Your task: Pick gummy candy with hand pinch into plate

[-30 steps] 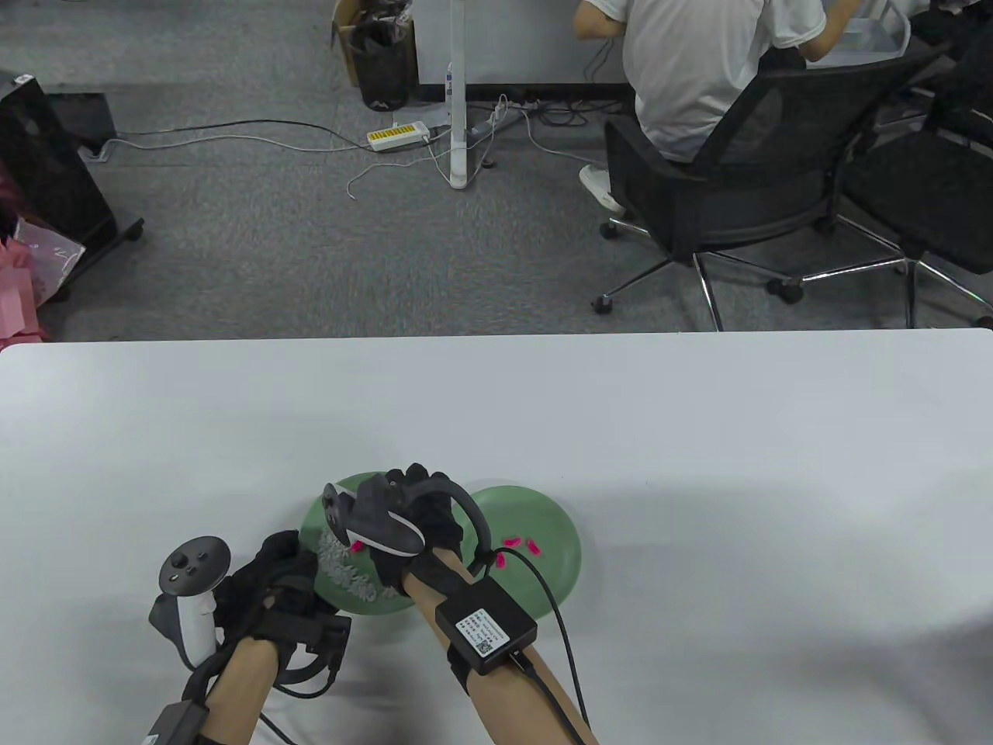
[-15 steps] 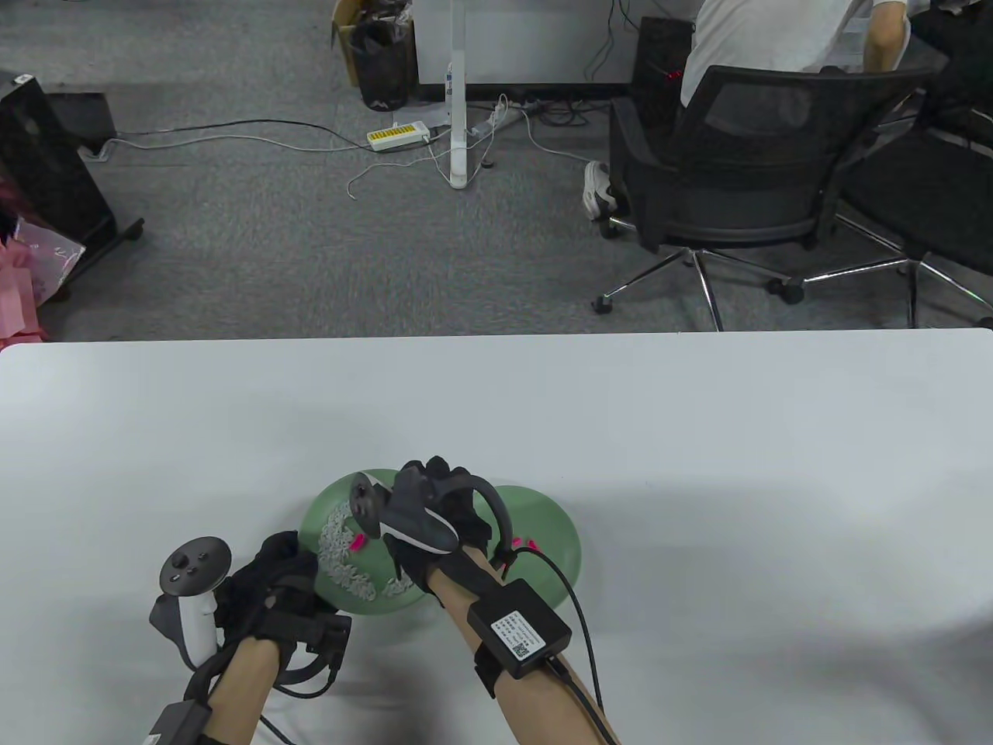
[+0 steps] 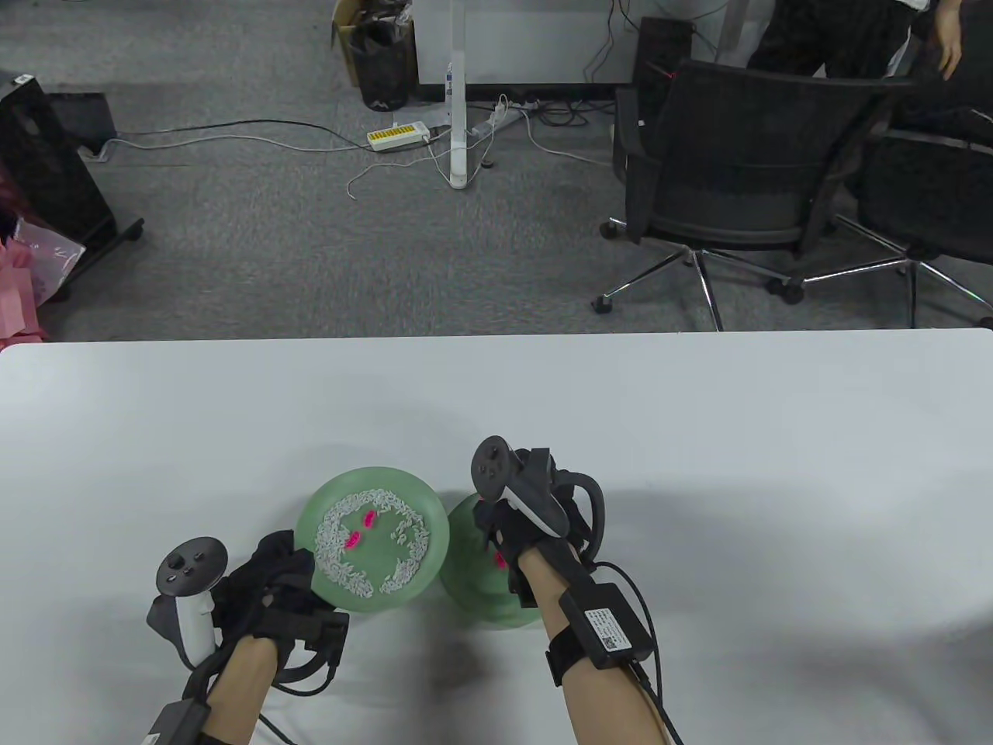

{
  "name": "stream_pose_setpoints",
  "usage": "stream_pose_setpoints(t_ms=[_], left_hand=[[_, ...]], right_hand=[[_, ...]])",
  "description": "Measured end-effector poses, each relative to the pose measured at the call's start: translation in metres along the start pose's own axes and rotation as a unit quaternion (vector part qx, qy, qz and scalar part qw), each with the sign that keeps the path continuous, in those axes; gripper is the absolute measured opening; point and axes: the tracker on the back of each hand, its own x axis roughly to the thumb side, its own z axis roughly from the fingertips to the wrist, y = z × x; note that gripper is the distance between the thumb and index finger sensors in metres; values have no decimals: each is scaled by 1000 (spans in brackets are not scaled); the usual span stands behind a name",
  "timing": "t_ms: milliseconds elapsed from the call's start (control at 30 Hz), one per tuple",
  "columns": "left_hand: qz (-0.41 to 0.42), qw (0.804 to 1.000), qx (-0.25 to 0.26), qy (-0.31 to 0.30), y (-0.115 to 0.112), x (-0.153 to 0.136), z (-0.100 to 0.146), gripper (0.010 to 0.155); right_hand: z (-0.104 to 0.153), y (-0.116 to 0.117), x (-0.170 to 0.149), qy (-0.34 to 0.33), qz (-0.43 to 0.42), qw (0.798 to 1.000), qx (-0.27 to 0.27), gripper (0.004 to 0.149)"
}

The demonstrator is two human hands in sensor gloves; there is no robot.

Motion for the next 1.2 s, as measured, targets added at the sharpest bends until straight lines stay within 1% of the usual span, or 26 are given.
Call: stream_pose_setpoints(t_ms=[133, 267, 400, 633, 733, 800, 867, 933, 1000, 1100, 1200], left_hand=[[-1, 1000, 0, -2, -1, 0, 0, 55], [-3, 1000, -1, -2, -1, 0, -1, 55], [-1, 1000, -1, -2, -1, 0, -1, 55], [-2, 1000, -2, -1, -1, 0, -2, 55], [-1, 1000, -3, -2, -1, -1, -2, 55], [1, 1000, -3, -2, -1, -1, -3, 55], [1, 1000, -3, -3, -1, -2, -4, 55], [0, 1000, -4, -3, -2, -2, -4, 55], [0, 1000, -4, -4, -3, -1, -3, 56], [-1, 1000, -5, -5, -4, -1, -2, 56], [-2, 1000, -3, -9, -6, -1, -1, 55]], right_hand=[[0, 12, -16, 8, 20, 1000, 3, 42], [-3, 21, -25, 12, 28, 999, 23, 42], [-4, 26, -25, 14, 54, 998, 29, 42], [-6, 34, -22, 14, 71, 997, 36, 42], [-7, 34, -23, 18, 69, 997, 30, 46], [-7, 29, -22, 21, 56, 998, 14, 46], [-5, 20, -17, 21, 35, 999, -12, 46], [0, 6, -4, 5, 1, 999, -42, 47], [4, -5, 13, -17, -38, 998, -51, 49], [10, -11, 46, -39, -85, 995, -33, 53], [15, -8, 84, -52, -68, 996, -3, 56]])
